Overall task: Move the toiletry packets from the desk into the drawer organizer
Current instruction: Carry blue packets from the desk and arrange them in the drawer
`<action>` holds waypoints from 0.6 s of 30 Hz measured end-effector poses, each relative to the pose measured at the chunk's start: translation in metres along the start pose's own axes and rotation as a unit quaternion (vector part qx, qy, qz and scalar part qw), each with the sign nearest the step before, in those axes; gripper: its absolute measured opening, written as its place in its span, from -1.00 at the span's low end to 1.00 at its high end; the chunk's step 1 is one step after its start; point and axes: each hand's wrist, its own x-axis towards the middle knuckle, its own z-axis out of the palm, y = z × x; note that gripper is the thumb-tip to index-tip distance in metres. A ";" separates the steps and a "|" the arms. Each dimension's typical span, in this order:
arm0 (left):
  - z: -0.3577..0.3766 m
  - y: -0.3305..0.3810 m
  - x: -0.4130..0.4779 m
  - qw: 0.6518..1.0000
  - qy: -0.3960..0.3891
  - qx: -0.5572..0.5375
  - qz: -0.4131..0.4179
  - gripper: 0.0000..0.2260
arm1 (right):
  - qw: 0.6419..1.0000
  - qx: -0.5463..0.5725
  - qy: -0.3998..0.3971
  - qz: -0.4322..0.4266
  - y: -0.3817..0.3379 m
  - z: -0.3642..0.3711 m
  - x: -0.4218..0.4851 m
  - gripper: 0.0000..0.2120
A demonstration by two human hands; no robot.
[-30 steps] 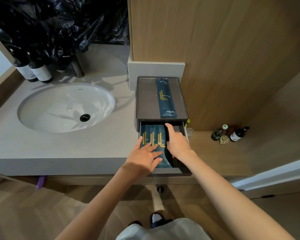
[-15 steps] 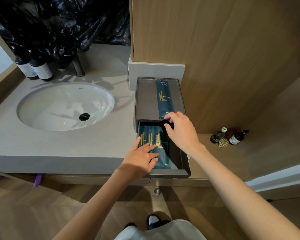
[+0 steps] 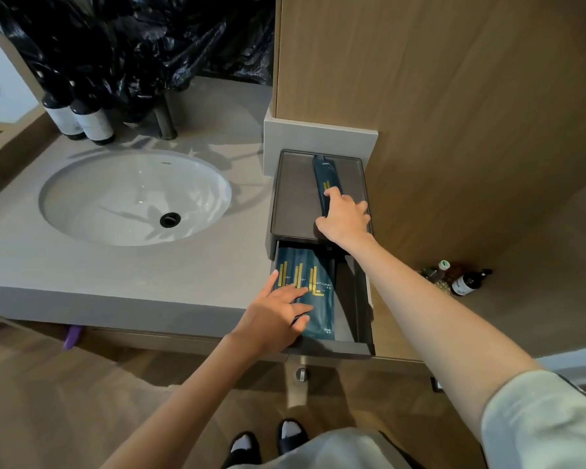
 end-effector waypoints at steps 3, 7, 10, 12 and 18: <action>0.001 -0.001 -0.002 1.000 0.012 -0.018 0.009 -0.63 | 0.999 -0.015 0.036 -0.009 0.006 -0.002 -0.006 -0.51; -0.006 0.003 0.000 1.000 -0.013 -0.024 0.012 -0.62 | 0.994 -0.023 0.097 -0.052 0.022 -0.006 -0.018 -0.50; -0.014 0.005 0.004 0.994 -0.035 -0.099 -0.034 -0.64 | 0.988 0.003 0.131 -0.085 0.036 -0.014 -0.038 -0.43; -0.023 0.007 0.006 0.977 -0.009 -0.205 -0.050 -0.65 | 0.979 0.027 0.160 -0.121 0.045 -0.018 -0.059 -0.38; -0.071 0.010 0.020 0.674 0.074 -0.706 -0.203 -0.46 | 0.930 0.030 0.252 -0.266 0.067 -0.019 -0.121 -0.36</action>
